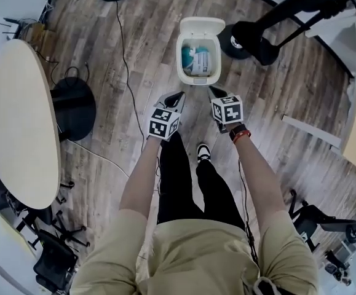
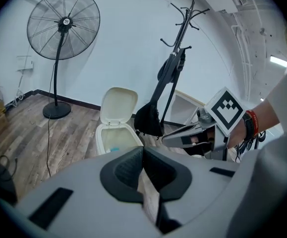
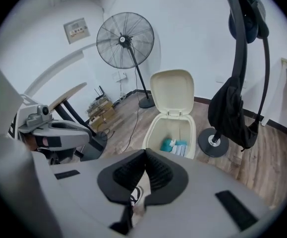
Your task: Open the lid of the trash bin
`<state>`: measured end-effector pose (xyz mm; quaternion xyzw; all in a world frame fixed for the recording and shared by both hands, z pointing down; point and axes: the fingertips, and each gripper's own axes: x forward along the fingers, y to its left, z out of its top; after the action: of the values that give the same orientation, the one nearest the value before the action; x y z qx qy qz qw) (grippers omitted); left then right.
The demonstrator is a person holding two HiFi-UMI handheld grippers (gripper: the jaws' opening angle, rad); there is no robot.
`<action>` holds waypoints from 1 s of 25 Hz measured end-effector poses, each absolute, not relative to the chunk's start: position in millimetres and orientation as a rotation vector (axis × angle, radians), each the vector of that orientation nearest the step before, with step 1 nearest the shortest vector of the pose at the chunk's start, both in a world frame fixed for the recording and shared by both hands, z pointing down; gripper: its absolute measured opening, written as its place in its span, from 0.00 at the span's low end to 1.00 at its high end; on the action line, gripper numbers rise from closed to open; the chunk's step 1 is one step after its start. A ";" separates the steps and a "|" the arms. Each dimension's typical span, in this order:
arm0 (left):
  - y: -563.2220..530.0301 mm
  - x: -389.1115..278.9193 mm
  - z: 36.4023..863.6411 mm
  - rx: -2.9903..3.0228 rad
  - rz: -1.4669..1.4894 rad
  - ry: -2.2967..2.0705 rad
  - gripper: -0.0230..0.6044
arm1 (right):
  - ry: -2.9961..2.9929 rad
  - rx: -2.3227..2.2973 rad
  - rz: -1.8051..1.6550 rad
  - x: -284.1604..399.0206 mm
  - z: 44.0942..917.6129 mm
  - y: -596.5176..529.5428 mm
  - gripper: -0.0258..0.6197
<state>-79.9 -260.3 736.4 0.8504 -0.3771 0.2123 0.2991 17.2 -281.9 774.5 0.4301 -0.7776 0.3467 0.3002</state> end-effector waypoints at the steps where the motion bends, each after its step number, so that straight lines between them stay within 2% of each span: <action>1: -258.2 -78.1 721.1 2.260 0.561 -1.004 0.08 | -2.077 1.159 0.920 19.5 757.2 -280.7 0.06; 15: -195.8 -57.8 520.9 2.316 0.484 -1.172 0.08 | -2.199 1.347 0.822 74.7 546.8 -213.9 0.06; 25: -142.7 -55.9 390.7 2.381 0.375 -1.358 0.08 | -2.298 1.468 0.612 91.7 413.0 -157.9 0.06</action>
<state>-55.9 -142.7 390.7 0.8456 -0.4822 0.1333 0.1863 91.7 -157.9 413.0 0.5174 -0.8099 0.2157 0.1725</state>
